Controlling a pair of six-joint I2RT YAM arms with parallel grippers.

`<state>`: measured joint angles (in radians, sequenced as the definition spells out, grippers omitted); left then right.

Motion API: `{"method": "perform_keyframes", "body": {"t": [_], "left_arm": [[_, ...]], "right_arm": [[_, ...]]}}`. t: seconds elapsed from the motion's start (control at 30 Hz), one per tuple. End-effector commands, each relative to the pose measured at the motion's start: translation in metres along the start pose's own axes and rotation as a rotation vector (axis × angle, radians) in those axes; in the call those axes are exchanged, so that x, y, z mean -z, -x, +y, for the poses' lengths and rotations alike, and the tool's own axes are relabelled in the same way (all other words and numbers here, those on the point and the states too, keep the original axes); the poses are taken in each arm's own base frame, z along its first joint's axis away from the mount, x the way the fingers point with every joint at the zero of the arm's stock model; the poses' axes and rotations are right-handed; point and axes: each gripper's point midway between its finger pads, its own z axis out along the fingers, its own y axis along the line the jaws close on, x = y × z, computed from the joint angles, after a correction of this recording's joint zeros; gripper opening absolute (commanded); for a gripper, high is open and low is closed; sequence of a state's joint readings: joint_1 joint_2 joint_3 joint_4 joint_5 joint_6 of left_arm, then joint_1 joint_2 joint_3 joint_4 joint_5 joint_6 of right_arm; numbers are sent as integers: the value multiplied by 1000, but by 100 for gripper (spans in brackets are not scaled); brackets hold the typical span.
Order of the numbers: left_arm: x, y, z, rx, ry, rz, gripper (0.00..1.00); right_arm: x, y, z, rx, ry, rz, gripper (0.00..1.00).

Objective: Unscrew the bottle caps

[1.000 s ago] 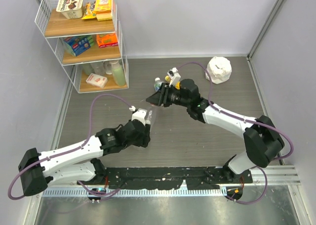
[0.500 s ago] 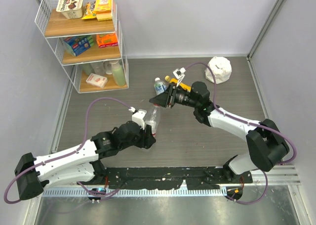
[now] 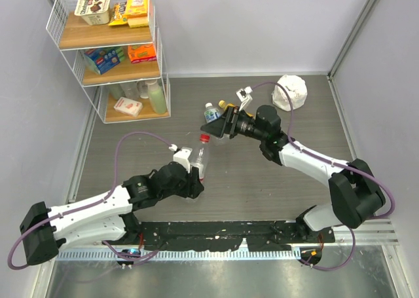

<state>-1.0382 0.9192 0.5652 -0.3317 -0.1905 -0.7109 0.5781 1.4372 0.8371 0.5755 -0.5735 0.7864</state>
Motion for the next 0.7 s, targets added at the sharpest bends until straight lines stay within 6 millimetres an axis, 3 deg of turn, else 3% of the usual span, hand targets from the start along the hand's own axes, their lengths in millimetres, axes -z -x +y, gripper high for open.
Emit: {"method": "perform_keyframes", "body": {"t": [0.0, 0.2, 0.37, 0.4, 0.67], "left_arm": [[-2, -1, 10, 24, 53, -2, 0], [-2, 2, 16, 10, 105, 1, 0], [-2, -1, 35, -16, 225, 35, 0], [-1, -1, 38, -19, 244, 36, 0], [-1, 6, 47, -43, 327, 12, 0]], "right_arm": [[3, 39, 14, 77, -49, -96, 91], [4, 43, -6, 116, -262, -77, 95], [-7, 44, -17, 129, -457, -87, 97], [-9, 39, -26, 121, -507, -62, 97], [-41, 12, -38, 126, -666, 30, 97]]}}
